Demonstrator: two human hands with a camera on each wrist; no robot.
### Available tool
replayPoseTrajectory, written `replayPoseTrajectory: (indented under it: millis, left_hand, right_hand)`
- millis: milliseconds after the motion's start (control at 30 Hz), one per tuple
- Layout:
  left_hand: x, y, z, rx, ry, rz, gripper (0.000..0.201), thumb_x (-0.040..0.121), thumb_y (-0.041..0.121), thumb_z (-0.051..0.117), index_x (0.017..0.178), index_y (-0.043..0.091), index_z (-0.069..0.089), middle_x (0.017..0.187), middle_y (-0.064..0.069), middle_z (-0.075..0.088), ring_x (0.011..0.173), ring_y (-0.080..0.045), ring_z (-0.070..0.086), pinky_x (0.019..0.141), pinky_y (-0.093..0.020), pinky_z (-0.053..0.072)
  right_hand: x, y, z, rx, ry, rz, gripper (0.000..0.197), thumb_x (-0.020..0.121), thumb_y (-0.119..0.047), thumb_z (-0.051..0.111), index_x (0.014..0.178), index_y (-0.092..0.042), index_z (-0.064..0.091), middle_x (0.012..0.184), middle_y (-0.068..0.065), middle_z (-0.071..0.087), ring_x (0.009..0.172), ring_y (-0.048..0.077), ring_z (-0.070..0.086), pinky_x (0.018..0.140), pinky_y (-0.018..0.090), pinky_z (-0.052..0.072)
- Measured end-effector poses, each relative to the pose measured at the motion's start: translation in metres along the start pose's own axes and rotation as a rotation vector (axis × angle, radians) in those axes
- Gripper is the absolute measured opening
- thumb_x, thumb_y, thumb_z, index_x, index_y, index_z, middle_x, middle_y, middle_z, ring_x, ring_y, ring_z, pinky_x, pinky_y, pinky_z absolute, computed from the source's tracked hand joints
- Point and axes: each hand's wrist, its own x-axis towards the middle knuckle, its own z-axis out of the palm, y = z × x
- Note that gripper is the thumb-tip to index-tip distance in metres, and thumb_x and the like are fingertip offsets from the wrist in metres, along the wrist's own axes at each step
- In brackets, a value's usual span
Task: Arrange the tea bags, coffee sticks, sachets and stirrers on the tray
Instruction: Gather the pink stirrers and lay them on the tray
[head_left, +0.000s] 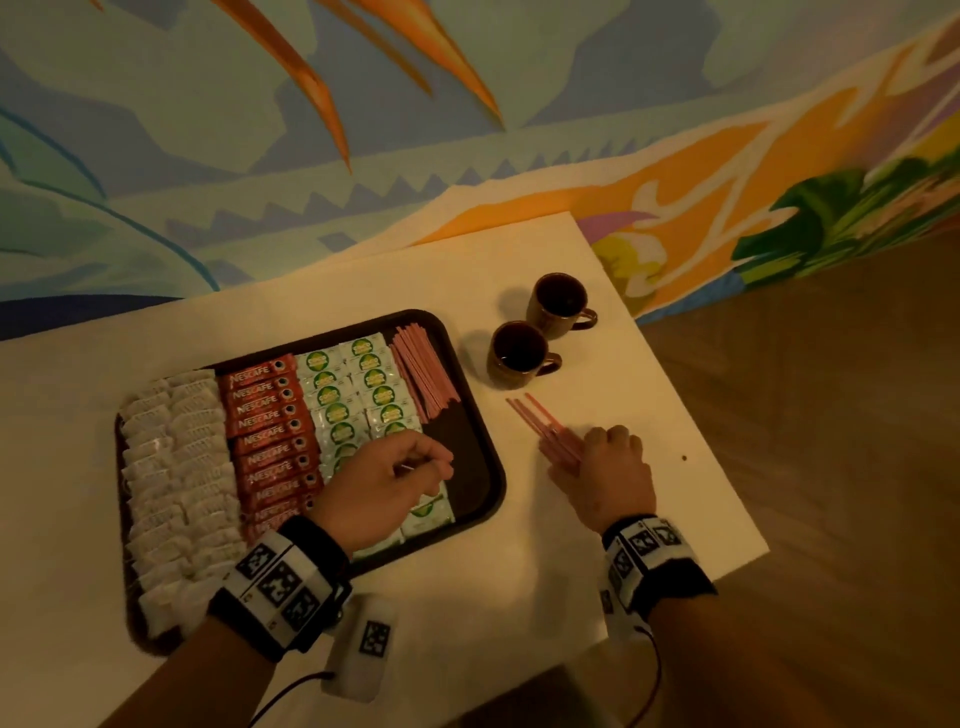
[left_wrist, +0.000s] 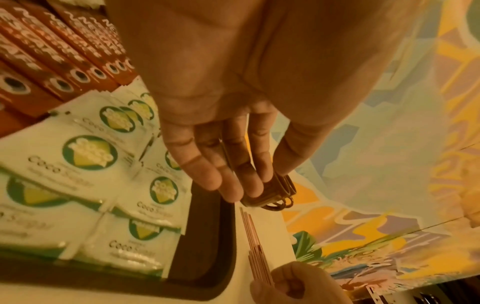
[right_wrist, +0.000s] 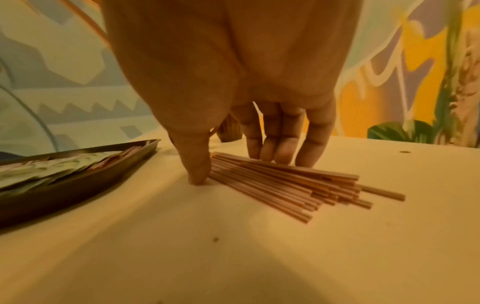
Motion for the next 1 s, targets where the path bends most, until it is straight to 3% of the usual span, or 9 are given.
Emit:
replayPoseTrajectory:
  millis: [133,233,333,600,667,767,833,933,1000]
  left_hand:
    - [-0.002,0.004,0.018,0.007,0.017,-0.016,0.007,0.095,0.021,0.068,0.101,0.022,0.072,0.103,0.002,0.076,0.086,-0.01,0.073,0.085,-0.041,0.058]
    - [-0.005,0.004,0.027,-0.002,0.025,-0.035,0.008,0.096,0.02,0.066,0.102,0.021,0.071,0.103,0.002,0.076,0.085,-0.01,0.073,0.082,-0.037,0.057]
    - [-0.007,0.004,0.038,-0.024,0.029,-0.049,0.008,0.097,0.018,0.064,0.102,0.02,0.071,0.102,0.002,0.076,0.087,-0.013,0.074,0.078,-0.032,0.056]
    - [0.004,-0.002,0.081,-0.158,-0.03,-0.122,0.013,0.099,0.016,0.061,0.109,0.013,0.068,0.107,-0.009,0.075,0.095,-0.019,0.07,0.087,-0.032,0.057]
    - [0.006,-0.002,0.091,-0.186,-0.033,-0.136,0.019,0.1,0.029,0.061,0.113,0.017,0.066,0.111,-0.005,0.073,0.103,-0.018,0.071,0.097,-0.038,0.057]
    - [0.007,0.004,0.105,-0.3,-0.045,-0.151,0.041,0.094,0.056,0.061,0.12,0.024,0.062,0.119,0.0,0.07,0.111,-0.015,0.069,0.105,-0.043,0.052]
    - [0.008,0.012,0.113,-0.524,-0.084,-0.184,0.045,0.096,0.054,0.057,0.126,0.021,0.062,0.124,-0.002,0.071,0.117,-0.016,0.067,0.108,-0.042,0.05]
    - [0.005,0.028,0.115,-0.855,-0.099,-0.22,0.032,0.103,0.044,0.049,0.123,0.024,0.065,0.119,-0.001,0.075,0.116,-0.017,0.068,0.1,-0.038,0.052]
    - [0.005,0.029,0.112,-0.973,-0.041,-0.253,0.033,0.102,0.042,0.053,0.128,0.024,0.064,0.124,-0.007,0.073,0.119,-0.024,0.066,0.103,-0.042,0.052]
  right_hand:
    - [0.003,-0.006,0.011,0.001,0.068,-0.09,0.032,0.105,-0.036,0.046,0.12,-0.01,0.057,0.119,0.013,0.059,0.108,0.03,0.055,0.088,0.042,0.052]
    - [0.003,-0.008,0.016,-0.03,0.06,-0.132,0.028,0.109,-0.023,0.033,0.12,-0.007,0.054,0.117,0.015,0.059,0.103,0.031,0.056,0.085,0.04,0.051]
    - [-0.001,-0.007,0.018,-0.028,0.033,-0.163,0.028,0.109,-0.023,0.029,0.12,-0.009,0.05,0.116,0.012,0.055,0.1,0.028,0.054,0.081,0.037,0.048]
    - [-0.003,-0.001,0.005,0.096,-0.077,-0.173,0.028,0.11,-0.028,0.032,0.126,-0.011,0.047,0.122,0.01,0.051,0.105,0.025,0.05,0.091,0.04,0.051]
    - [-0.011,-0.001,-0.003,0.177,-0.075,-0.196,0.022,0.109,-0.022,0.035,0.123,-0.009,0.047,0.118,0.01,0.051,0.099,0.023,0.049,0.085,0.035,0.047]
    - [-0.028,-0.009,-0.019,0.357,-0.079,-0.274,0.008,0.108,-0.015,0.038,0.108,-0.011,0.044,0.102,0.003,0.052,0.082,0.017,0.046,0.065,0.022,0.032]
    - [-0.038,-0.022,-0.026,0.424,-0.112,-0.362,0.005,0.105,-0.017,0.045,0.108,-0.014,0.043,0.092,-0.007,0.046,0.076,0.009,0.047,0.059,0.017,0.032]
    - [-0.046,-0.046,-0.02,0.471,-0.064,-0.462,0.025,0.101,-0.023,0.053,0.124,-0.013,0.051,0.102,-0.007,0.048,0.082,0.004,0.048,0.072,0.013,0.044]
    - [-0.052,-0.061,-0.016,0.554,-0.044,-0.42,0.028,0.102,-0.029,0.052,0.124,-0.013,0.053,0.109,-0.001,0.054,0.094,0.011,0.054,0.087,0.028,0.051]
